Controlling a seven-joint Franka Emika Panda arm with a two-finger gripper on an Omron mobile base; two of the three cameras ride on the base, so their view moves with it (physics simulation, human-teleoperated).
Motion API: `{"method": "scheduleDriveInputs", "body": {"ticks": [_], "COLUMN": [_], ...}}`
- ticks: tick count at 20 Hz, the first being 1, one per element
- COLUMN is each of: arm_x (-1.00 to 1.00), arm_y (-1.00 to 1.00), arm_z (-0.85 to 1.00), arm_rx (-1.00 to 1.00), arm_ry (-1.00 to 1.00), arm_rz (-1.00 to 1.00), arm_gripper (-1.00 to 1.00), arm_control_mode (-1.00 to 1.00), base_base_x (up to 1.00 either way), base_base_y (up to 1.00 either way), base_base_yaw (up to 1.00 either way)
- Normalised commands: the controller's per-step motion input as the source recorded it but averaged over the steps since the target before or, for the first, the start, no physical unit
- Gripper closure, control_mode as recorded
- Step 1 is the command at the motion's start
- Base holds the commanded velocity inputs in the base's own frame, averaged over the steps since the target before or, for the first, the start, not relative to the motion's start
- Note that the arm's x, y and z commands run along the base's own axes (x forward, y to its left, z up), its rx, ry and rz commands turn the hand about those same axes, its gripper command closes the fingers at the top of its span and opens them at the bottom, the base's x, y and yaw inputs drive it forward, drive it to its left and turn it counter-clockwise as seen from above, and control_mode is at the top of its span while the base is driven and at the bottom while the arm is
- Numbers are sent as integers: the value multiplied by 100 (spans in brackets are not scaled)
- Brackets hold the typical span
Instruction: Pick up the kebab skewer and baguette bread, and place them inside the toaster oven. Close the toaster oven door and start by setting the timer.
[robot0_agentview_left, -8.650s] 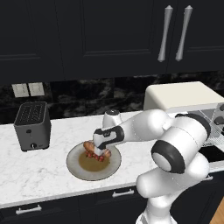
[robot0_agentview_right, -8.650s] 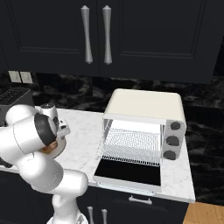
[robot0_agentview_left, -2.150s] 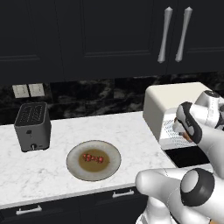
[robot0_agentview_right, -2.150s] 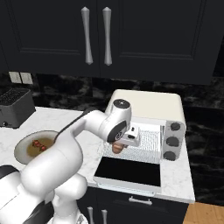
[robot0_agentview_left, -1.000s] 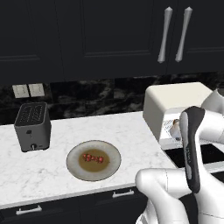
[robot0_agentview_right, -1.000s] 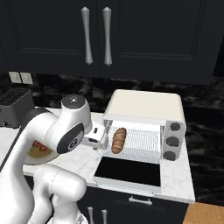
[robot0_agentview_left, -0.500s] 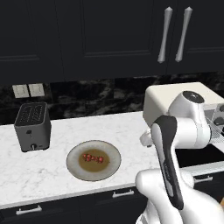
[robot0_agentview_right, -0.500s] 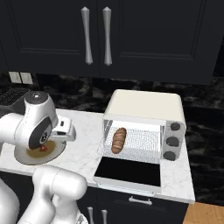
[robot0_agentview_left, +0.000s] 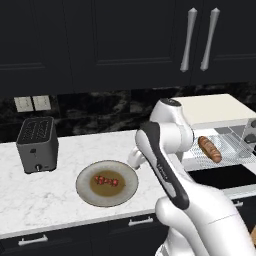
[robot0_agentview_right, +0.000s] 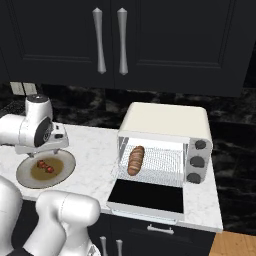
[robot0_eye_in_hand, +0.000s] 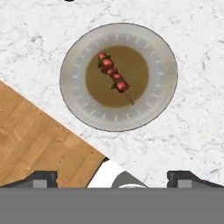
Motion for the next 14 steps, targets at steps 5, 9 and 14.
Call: {"method": "scheduleDriveInputs", "body": {"ticks": [5,9,14], "arm_x": [12,24,30], "arm_y": [16,1,8], "arm_z": [-60,-51,-46], "arm_rx": [-18,-19,-6], "arm_ry": [3,0,0], "arm_rz": [24,17,10], "arm_gripper": [-100,-100,-100], "arm_control_mode": [-100,-100,-100], "base_base_x": [0,0,0], "base_base_y": [0,0,0], "base_base_yaw": [0,0,0]}}
